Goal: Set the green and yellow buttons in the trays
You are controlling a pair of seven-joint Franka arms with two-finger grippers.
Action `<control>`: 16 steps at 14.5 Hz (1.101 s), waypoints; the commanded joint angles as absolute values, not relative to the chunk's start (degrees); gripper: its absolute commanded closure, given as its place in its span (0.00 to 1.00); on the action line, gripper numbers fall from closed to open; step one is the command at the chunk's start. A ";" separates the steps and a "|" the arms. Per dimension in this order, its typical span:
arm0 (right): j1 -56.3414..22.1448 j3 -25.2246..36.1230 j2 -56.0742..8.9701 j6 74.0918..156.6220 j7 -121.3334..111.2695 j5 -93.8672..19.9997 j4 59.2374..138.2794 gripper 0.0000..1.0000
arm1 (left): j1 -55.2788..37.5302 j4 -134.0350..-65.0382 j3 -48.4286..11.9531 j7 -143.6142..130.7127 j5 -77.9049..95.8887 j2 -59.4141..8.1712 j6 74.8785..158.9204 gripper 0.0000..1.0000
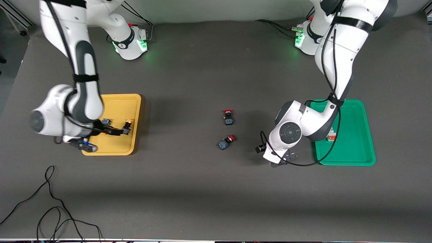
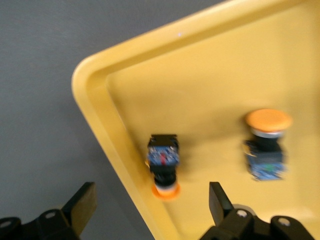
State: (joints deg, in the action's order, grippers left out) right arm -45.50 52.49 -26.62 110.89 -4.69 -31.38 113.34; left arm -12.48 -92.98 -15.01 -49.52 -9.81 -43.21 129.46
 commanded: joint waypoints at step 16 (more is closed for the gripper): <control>-17.34 26.15 -2.73 84.02 -0.97 -4.31 91.40 0.00 | -0.28 -89.29 -16.17 -29.04 -2.11 -24.98 102.33 0.93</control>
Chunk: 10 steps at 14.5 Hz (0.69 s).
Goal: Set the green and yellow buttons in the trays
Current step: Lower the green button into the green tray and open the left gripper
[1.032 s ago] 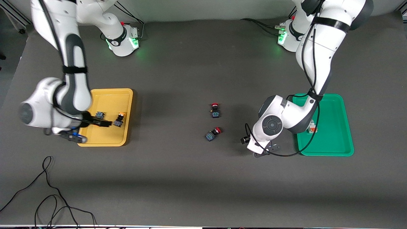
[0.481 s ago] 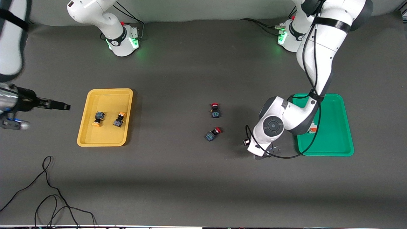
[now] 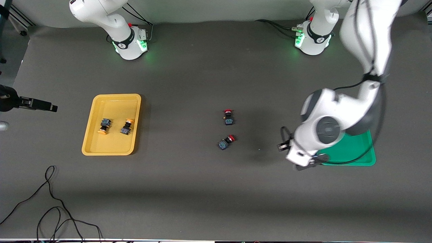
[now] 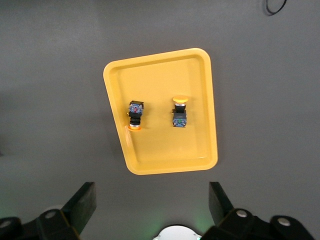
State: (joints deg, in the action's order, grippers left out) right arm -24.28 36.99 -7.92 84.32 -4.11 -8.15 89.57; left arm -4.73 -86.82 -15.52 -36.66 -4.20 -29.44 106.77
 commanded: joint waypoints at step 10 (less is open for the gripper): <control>-2.29 1.58 4.13 86.92 10.37 -4.22 98.35 0.00 | 23.10 -110.52 -15.73 5.87 -9.04 -19.25 117.53 0.94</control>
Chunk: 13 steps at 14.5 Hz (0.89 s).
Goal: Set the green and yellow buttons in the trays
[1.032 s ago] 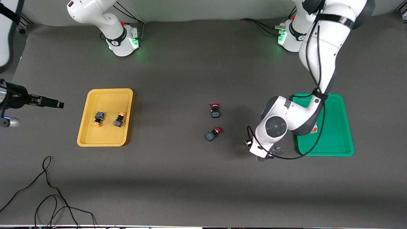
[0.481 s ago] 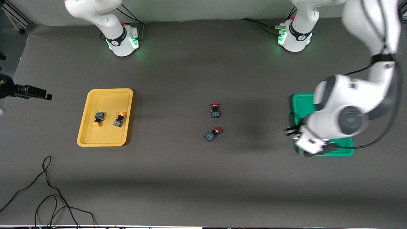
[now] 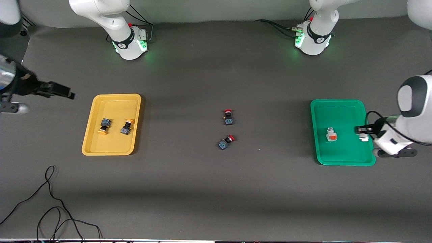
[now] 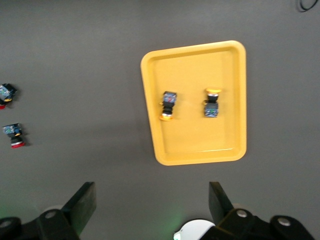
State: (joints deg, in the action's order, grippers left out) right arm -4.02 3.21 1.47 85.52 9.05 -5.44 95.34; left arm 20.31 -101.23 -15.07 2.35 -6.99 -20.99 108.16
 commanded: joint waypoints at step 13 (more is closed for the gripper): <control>-2.73 3.25 7.12 84.37 5.36 -0.43 96.77 0.00 | 25.40 -114.80 -15.12 7.65 -14.33 -24.44 125.71 0.00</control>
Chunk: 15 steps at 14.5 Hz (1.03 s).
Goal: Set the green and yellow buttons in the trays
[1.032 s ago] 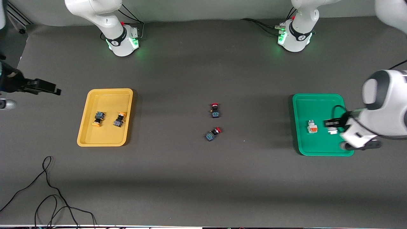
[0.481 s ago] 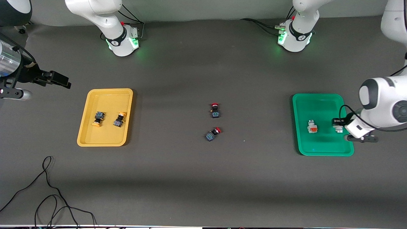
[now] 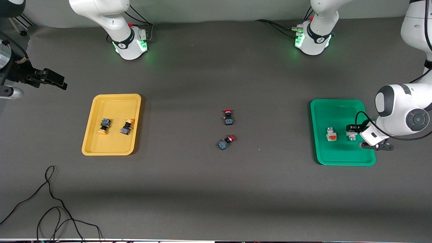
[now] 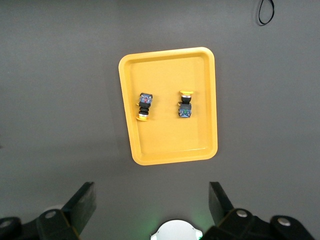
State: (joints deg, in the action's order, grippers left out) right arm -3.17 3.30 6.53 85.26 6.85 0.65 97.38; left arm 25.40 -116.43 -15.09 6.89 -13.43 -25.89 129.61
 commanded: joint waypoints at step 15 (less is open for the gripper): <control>-2.20 7.03 4.66 84.29 -1.76 -5.27 93.96 0.00 | 16.90 -96.15 -15.05 8.62 -2.64 -2.21 87.55 0.00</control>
